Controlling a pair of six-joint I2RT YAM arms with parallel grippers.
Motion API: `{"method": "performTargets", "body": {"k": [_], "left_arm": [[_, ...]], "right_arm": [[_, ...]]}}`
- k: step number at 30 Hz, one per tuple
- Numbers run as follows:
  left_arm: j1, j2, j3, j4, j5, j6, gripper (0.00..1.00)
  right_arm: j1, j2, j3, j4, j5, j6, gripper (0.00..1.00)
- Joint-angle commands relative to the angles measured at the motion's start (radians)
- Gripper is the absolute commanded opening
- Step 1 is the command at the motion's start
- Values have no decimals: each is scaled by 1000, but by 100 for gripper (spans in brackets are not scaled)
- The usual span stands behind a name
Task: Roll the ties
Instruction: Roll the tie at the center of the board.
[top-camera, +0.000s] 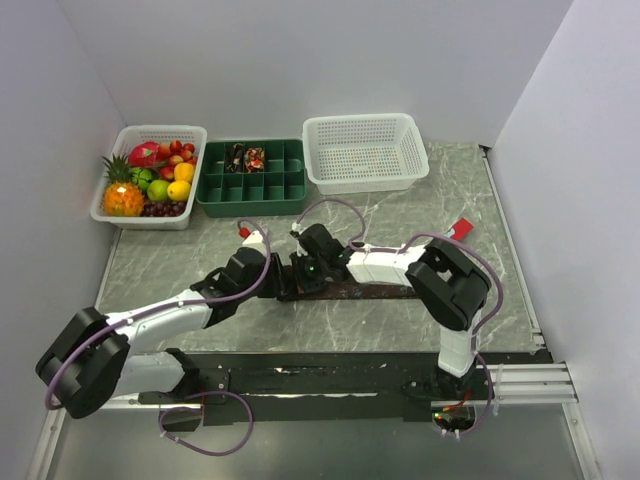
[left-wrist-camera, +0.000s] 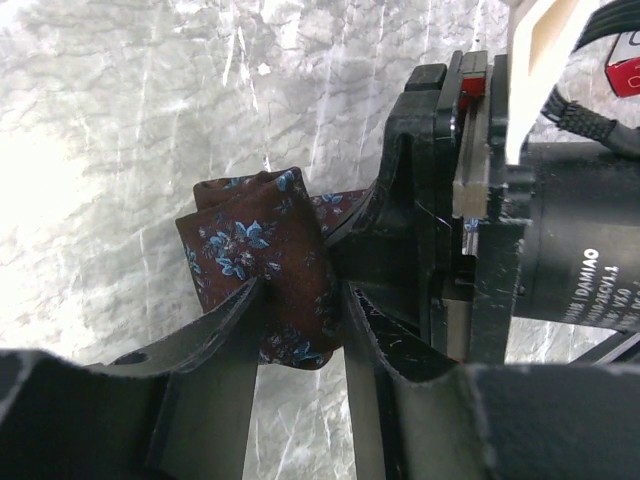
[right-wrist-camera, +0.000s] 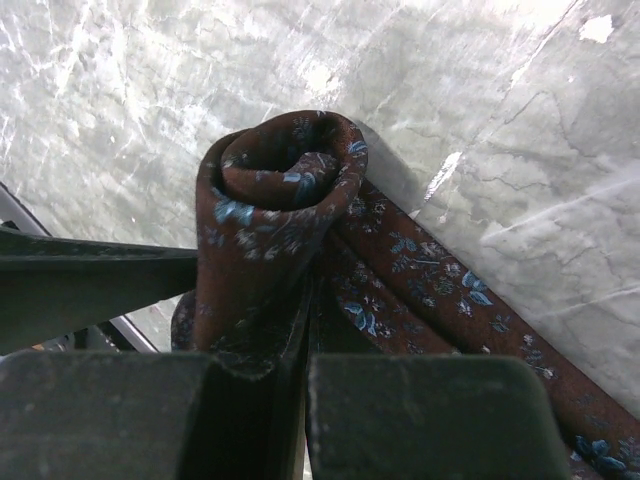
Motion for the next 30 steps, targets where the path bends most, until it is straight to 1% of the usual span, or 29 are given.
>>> {"method": "performTargets", "body": {"k": [1,2,5,8,12,16,21,26,30], "left_arm": [[-6,28,-3,104,46,-16,39],[-7,33,-2,108,59,-13,39],[-6,44,6,105,69,-2,37],[-7,61,10,110,78,4,37],[-9,85,4,144,99,1,36],[-10,110,6,167,122,0,37],[-17,143,4,200,154,4,37],[-23,157,-6,253,176,1,39],[-29,180,-2,259,176,-2,40]], "right_arm": [[4,-72,3,67,-8,-5,0],[4,-78,7,63,1,-14,0],[4,-91,33,-21,33,-41,0],[5,-103,53,-74,104,-66,0],[5,-98,102,-187,195,-94,0],[1,-109,106,-229,260,-112,0],[-20,-181,52,-195,262,-117,0],[-47,-253,-5,-112,210,-112,0],[-65,-270,-26,-88,164,-114,0]]}}
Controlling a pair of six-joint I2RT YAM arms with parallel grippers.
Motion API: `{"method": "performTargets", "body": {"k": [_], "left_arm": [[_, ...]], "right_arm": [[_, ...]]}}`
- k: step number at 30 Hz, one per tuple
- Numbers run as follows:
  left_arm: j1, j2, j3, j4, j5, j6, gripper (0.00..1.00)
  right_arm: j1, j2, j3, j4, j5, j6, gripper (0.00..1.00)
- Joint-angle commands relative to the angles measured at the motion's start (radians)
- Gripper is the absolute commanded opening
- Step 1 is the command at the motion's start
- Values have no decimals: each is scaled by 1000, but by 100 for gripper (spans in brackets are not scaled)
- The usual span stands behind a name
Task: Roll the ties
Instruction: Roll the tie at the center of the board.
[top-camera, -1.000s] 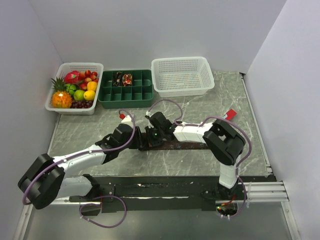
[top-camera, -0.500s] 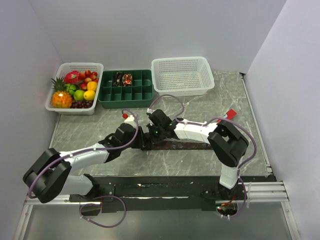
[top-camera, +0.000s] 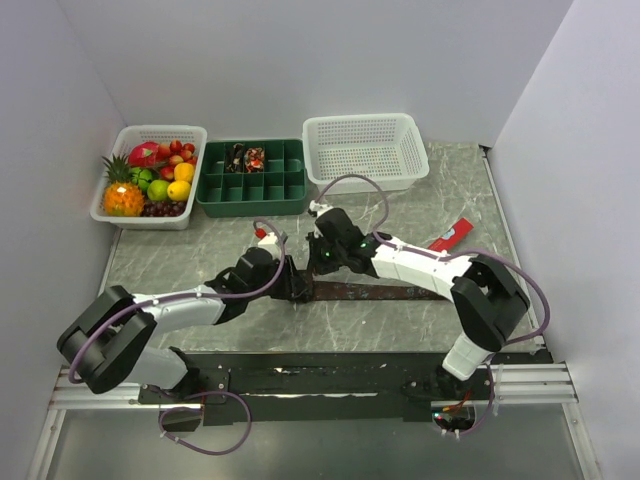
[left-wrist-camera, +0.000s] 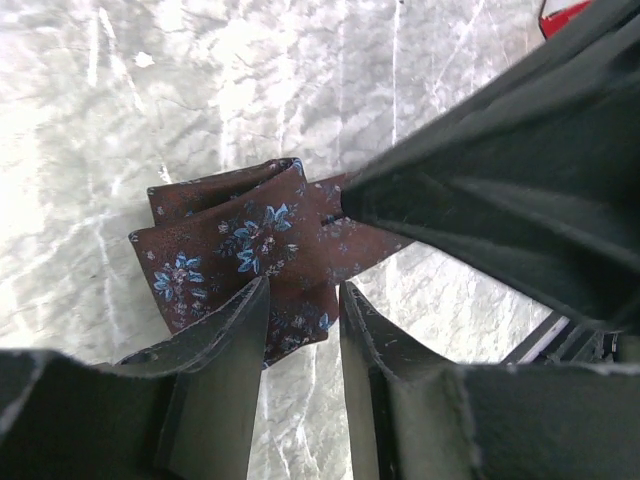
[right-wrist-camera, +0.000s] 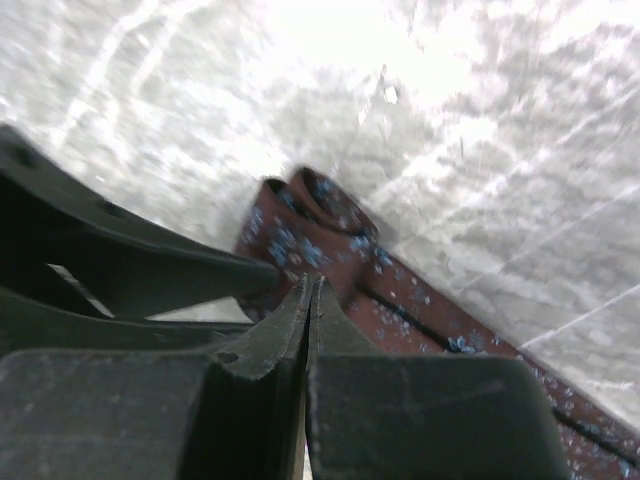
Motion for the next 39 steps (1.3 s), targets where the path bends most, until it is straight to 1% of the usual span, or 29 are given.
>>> {"method": "performTargets", "body": {"k": [1,6,17,26,39], "left_arm": [[-11,28,1,52,37,-6,40],[-16,51,4,71,39,-15,40],[-17,69,10,74,39,-17,38],[-20,89,18,68,41,-15,38],[-25,89,18,69,24,-21,39]], "right_arm": [[-16,-48,-25,84,-55,-5,0],[-16,7,-22,96,-104,4,0],[-16,76,-22,18,-35,-3,0],[-15,84,-42,26,-40,-9,0],[-1,164,-20,-17,-20,-5,0]]}}
